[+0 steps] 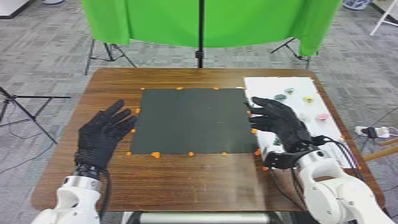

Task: Arrange flowers

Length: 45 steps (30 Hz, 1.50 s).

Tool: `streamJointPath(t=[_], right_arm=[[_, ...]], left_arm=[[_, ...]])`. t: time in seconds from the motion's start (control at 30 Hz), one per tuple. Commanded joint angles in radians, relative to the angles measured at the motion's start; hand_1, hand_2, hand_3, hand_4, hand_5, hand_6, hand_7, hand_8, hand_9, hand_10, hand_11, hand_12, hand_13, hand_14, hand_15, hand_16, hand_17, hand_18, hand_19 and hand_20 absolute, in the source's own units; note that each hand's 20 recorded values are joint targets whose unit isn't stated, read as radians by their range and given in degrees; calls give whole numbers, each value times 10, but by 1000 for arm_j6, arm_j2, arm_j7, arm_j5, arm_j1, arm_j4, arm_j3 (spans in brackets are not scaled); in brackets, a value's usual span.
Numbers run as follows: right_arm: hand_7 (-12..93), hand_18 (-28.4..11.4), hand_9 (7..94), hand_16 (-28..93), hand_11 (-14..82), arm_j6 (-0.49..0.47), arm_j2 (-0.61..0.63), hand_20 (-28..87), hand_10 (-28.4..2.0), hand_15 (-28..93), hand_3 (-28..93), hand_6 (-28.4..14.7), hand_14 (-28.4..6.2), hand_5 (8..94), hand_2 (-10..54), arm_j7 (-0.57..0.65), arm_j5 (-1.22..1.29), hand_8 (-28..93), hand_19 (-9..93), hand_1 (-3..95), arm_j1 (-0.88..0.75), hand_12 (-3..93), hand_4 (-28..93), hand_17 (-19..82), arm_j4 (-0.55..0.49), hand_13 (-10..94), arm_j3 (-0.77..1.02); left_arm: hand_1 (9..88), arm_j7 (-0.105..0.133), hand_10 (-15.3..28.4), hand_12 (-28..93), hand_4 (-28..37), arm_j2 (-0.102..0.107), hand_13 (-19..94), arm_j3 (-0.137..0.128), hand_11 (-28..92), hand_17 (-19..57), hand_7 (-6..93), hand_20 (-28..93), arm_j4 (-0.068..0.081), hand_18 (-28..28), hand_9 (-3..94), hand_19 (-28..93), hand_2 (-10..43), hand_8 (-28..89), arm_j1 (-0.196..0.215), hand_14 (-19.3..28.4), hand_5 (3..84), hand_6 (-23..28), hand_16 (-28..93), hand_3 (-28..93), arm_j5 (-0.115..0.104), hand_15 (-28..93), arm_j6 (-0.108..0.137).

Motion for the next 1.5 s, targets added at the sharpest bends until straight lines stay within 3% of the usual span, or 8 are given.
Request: streamJointPath(t=[0.03, 0.3, 0.43, 0.57, 0.63, 0.83, 1.1, 1.5], right_arm=[[258, -254, 434, 182, 168, 30, 9, 202, -148, 312, 841, -1, -183, 402, 62, 16, 16, -167, 472, 194, 11, 144, -279, 86, 0, 353, -17], [258, -253, 437, 164, 175, 73, 29, 206, -151, 333, 838, -2, -184, 403, 63, 71, 22, -168, 483, 195, 16, 142, -280, 90, -39, 356, -17], [265, -245, 459, 133, 220, 122, 64, 234, -166, 456, 830, -13, -184, 413, 66, 191, -102, -170, 572, 208, 21, 143, -272, 123, -109, 386, -2], [268, -236, 485, 82, 303, 142, 113, 240, -179, 595, 824, -22, -174, 424, 47, 439, -300, -173, 658, 239, 48, 141, -261, 167, -187, 427, -2], [265, -230, 513, 78, 404, 127, 132, 244, -185, 681, 809, -40, -172, 456, 46, 571, -421, -170, 720, 256, 35, 147, -258, 209, -228, 472, 7], [242, -239, 588, 98, 524, 5, 169, 231, -213, 771, 763, -67, -152, 529, 29, 815, -711, -152, 846, 290, 33, 168, -232, 299, -273, 598, -47], [218, -255, 642, 124, 539, -215, 160, 157, -218, 776, 754, -81, -141, 582, 3, 1011, -880, -131, 922, 323, 75, 180, -215, 361, -248, 665, -147], [221, -265, 659, 132, 536, -311, 165, 142, -222, 771, 730, -90, -140, 616, -48, 1072, -1064, -121, 932, 354, 178, 189, -216, 382, -117, 686, -348]], left_arm=[[221, -11, 189, 97, -282, -10, 254, -2, 219, -94, 93, 67, 7, 238, 356, 519, 83, -86, 14, 257, 419, 95, -76, 791, 7, 432, -17], [221, -13, 192, 96, -283, -8, 254, -4, 220, -95, 95, 66, -6, 237, 358, 518, 84, -86, 27, 258, 419, 97, -79, 792, 7, 434, -12], [221, 9, 192, 95, -283, 10, 254, -11, 220, -95, 96, 66, -18, 237, 359, 517, 84, -86, 39, 259, 418, 98, -80, 793, 8, 435, -4], [222, 31, 192, 95, -282, 30, 254, -13, 221, -95, 96, 66, -27, 236, 359, 517, 84, -87, 53, 259, 418, 98, -80, 794, 2, 436, 12], [223, 38, 192, 95, -282, 33, 254, -14, 221, -96, 97, 66, -29, 236, 359, 517, 84, -87, 57, 259, 417, 98, -80, 794, 0, 436, 16], [223, 30, 193, 96, -281, 28, 255, -24, 222, -96, 97, 67, -33, 237, 360, 518, 83, -87, 61, 258, 416, 98, -81, 796, -1, 437, 20], [225, 10, 194, 96, -280, 12, 254, -38, 226, -96, 98, 67, -37, 237, 361, 519, 83, -87, 58, 259, 415, 100, -82, 796, 4, 437, 13], [227, 16, 196, 97, -277, 14, 256, -36, 228, -96, 100, 66, -43, 237, 363, 519, 82, -86, 72, 260, 414, 102, -81, 796, 0, 438, 22]])
